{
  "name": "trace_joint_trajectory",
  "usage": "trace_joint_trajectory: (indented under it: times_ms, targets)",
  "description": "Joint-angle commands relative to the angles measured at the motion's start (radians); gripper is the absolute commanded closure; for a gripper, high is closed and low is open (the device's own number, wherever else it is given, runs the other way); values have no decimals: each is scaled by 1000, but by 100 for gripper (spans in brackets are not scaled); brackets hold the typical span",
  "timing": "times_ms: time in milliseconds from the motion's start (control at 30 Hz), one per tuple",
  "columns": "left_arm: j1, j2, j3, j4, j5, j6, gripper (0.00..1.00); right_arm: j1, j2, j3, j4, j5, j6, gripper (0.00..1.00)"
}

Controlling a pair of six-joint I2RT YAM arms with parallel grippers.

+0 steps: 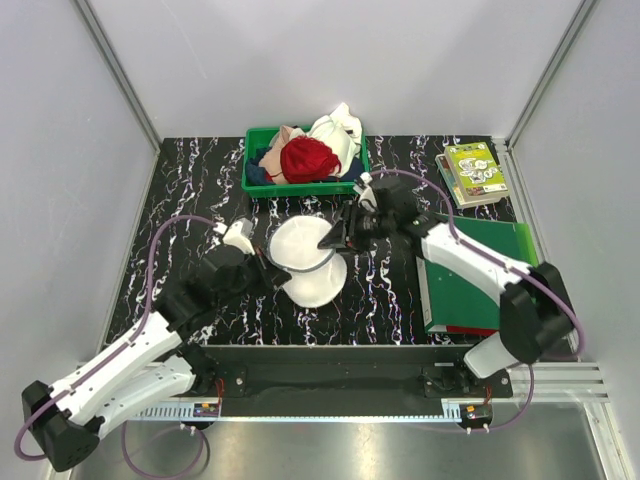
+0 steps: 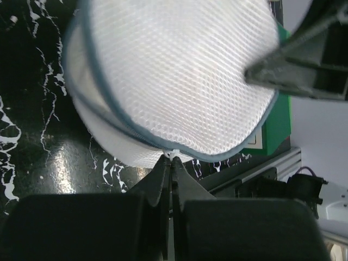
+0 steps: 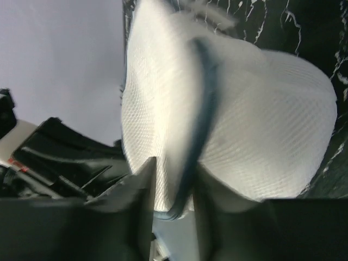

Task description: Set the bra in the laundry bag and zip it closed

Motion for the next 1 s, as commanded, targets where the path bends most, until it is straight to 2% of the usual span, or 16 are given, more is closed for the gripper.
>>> trace_joint_trajectory:
  times_ms: [0, 33, 67, 133, 200, 267, 367, 467, 500, 633, 700, 733, 767, 833, 900, 967]
  targets:
    - [-4, 29, 2, 162, 140, 28, 100, -4, 81, 201, -223, 30, -116, 49]
    - [-4, 37, 2, 175, 144, 22, 100, -4, 66, 216, -339, 110, -138, 43]
    - [-6, 42, 2, 191, 152, 17, 100, -1, 46, 219, -375, 174, -138, 32]
    - [-7, 68, 2, 210, 171, 7, 100, 19, -23, 214, -491, 391, -143, 22]
    - [-13, 86, -7, 244, 200, -4, 100, 59, -60, 211, -573, 564, -144, 14]
    - [-28, 109, -7, 273, 215, -15, 100, 89, -109, 190, -652, 656, -102, 9]
    - [-62, 137, 2, 280, 207, -13, 100, 125, -187, 116, -667, 646, 3, 5]
    - [-96, 149, 8, 297, 200, -24, 100, 177, -286, -3, -476, 574, 179, 7]
    - [-105, 151, 8, 297, 197, -30, 100, 210, -316, -35, -346, 547, 290, 9]
    - [-144, 155, 16, 308, 177, -38, 100, 281, -286, -138, -100, 563, 474, 29]
    - [-159, 160, 19, 307, 175, -36, 100, 307, -245, -160, -20, 565, 529, 34]
    - [-164, 163, 19, 308, 177, -35, 100, 314, -237, -165, 0, 565, 535, 37]
    - [-171, 161, 19, 305, 177, -32, 100, 317, -232, -165, 6, 609, 538, 48]
    - [-173, 157, 11, 290, 181, -26, 100, 312, -226, -166, 9, 631, 529, 56]
    - [-170, 134, 13, 249, 165, -4, 100, 304, -255, -181, 8, 649, 488, 87]
    - [-156, 97, 24, 138, 90, 17, 100, 263, -299, -218, 8, 605, 448, 100]
